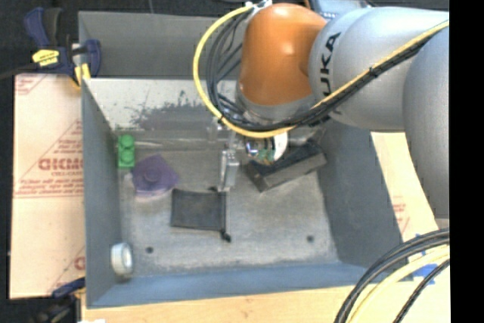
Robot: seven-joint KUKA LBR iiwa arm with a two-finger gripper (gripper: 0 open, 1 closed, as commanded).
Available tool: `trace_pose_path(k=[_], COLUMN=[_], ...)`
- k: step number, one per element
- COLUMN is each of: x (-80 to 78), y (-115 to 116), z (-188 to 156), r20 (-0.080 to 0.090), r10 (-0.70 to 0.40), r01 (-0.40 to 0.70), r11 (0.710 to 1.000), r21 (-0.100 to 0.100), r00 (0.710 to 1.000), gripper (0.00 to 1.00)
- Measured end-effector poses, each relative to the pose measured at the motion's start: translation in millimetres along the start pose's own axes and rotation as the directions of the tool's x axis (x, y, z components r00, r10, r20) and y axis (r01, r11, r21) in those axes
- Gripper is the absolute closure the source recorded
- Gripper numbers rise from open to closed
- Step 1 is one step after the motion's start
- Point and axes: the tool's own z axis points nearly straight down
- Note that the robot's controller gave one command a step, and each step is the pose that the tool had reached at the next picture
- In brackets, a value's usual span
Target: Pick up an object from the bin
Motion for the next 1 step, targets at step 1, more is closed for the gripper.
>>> trace_pose_path(k=[1], x=[-0.5], y=[-0.5], z=[-4.7], r20=[0.006], r10=[0.002], r01=[-0.002], r11=[1.000], r21=[0.000], r00=[1.000], gripper=[0.00])
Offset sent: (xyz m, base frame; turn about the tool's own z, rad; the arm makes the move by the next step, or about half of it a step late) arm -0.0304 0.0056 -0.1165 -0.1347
